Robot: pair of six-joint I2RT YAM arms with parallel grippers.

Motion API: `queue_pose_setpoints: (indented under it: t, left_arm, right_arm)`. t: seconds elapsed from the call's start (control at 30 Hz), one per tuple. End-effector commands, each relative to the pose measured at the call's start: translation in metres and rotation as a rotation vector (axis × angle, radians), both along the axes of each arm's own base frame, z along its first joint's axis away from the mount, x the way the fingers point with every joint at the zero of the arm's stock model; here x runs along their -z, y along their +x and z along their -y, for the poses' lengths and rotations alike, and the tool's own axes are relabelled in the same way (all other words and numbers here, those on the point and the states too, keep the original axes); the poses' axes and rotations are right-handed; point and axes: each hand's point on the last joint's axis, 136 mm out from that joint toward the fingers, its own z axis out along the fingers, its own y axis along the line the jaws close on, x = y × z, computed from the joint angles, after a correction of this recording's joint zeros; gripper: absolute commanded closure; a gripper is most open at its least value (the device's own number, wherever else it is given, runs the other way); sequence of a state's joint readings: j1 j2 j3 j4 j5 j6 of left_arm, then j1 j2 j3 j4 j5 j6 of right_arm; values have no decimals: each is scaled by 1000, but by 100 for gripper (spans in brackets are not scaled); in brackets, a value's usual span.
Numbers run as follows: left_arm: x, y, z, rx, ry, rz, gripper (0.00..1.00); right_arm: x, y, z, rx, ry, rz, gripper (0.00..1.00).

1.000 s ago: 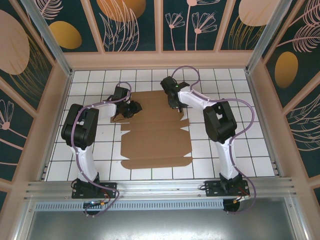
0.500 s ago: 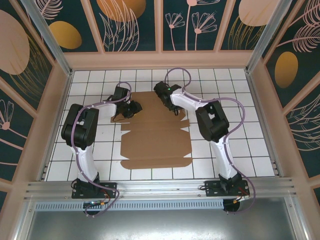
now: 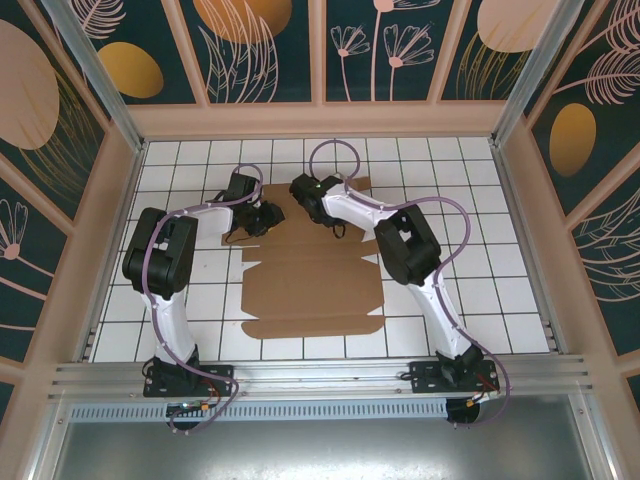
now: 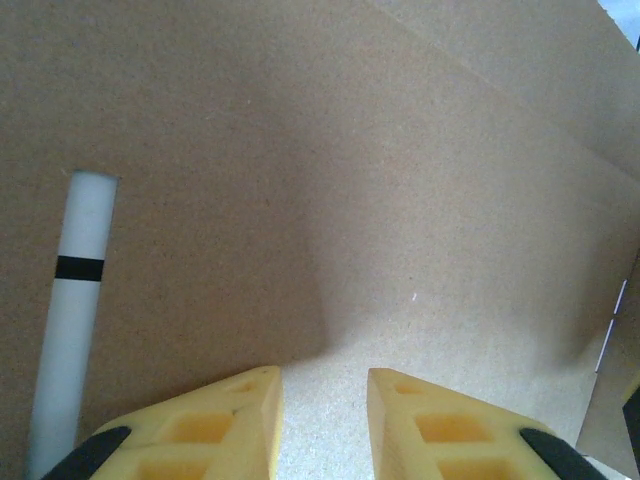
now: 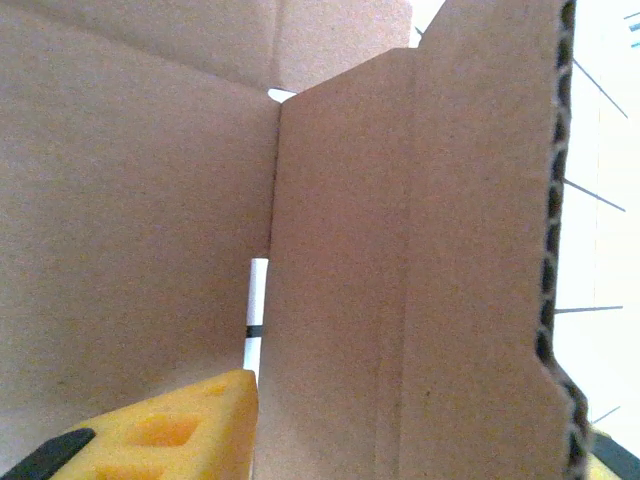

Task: Fold the paper box

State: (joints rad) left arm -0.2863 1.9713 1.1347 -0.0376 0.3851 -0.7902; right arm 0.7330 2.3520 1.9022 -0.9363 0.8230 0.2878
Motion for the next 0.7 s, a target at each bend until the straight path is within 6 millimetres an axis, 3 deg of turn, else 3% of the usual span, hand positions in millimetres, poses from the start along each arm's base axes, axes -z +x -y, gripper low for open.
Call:
queue_pose_setpoints:
  t: [0.0, 0.27, 0.4, 0.47, 0.53, 0.67]
  left_arm:
    - [13, -19, 5, 24, -6, -69, 71]
    - [7, -16, 7, 30, -11, -50, 69]
    - [9, -17, 8, 34, -18, -55, 70]
    - [8, -17, 9, 35, -20, -52, 70]
    - [8, -16, 8, 34, -20, -51, 70]
    - [10, -16, 9, 36, -19, -55, 70]
  right_arm:
    - [-5, -2, 4, -6, 14, 8, 57]
    - [-20, -2, 30, 30, 286, 30, 59]
    - [-6, -6, 48, 73, 382, -22, 65]
    - [4, -12, 47, 62, 419, -57, 70]
    - [10, -11, 61, 91, 428, -61, 75]
    - [17, -14, 70, 101, 411, -69, 82]
